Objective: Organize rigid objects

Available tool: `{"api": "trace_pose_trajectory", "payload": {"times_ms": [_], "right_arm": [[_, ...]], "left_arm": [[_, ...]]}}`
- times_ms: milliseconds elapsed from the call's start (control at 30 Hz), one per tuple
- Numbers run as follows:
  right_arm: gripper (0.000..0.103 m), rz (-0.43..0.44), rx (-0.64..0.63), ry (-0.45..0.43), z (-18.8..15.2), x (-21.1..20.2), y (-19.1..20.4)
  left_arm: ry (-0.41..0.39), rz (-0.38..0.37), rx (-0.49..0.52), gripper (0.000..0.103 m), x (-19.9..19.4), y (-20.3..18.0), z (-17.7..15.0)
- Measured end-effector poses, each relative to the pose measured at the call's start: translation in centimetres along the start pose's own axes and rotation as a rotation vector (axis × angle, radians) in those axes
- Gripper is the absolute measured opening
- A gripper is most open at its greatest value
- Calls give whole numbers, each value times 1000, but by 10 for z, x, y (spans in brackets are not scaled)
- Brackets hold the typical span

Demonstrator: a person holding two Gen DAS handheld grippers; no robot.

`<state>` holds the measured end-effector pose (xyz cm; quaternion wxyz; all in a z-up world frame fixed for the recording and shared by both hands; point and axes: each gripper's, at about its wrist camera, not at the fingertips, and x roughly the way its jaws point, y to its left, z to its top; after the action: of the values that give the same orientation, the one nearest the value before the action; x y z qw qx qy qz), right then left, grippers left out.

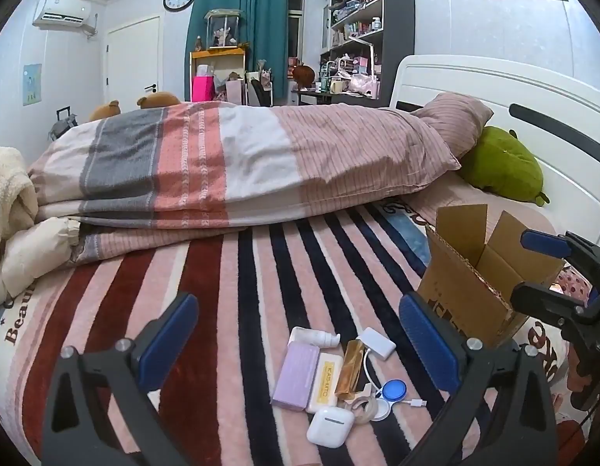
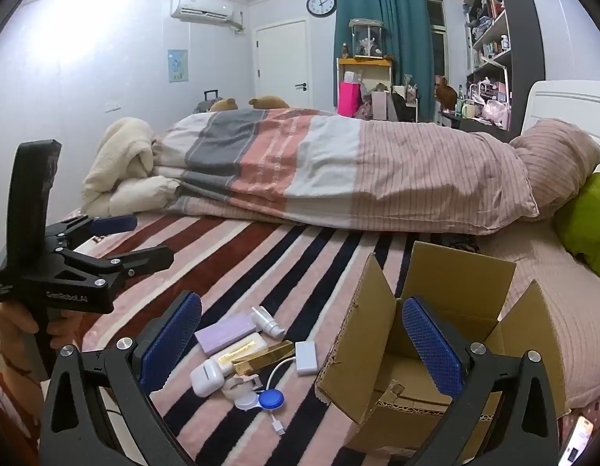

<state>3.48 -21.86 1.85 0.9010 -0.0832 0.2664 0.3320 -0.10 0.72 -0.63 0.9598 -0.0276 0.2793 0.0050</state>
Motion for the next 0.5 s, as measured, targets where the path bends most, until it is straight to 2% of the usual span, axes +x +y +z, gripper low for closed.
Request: {"api": "trace_pose_trajectory", "payload": {"times_ms": [500], "right_arm": [[103, 25, -4, 12, -5, 4, 7]], "left_arm": [[15, 23, 0, 103, 0, -7, 1]]}}
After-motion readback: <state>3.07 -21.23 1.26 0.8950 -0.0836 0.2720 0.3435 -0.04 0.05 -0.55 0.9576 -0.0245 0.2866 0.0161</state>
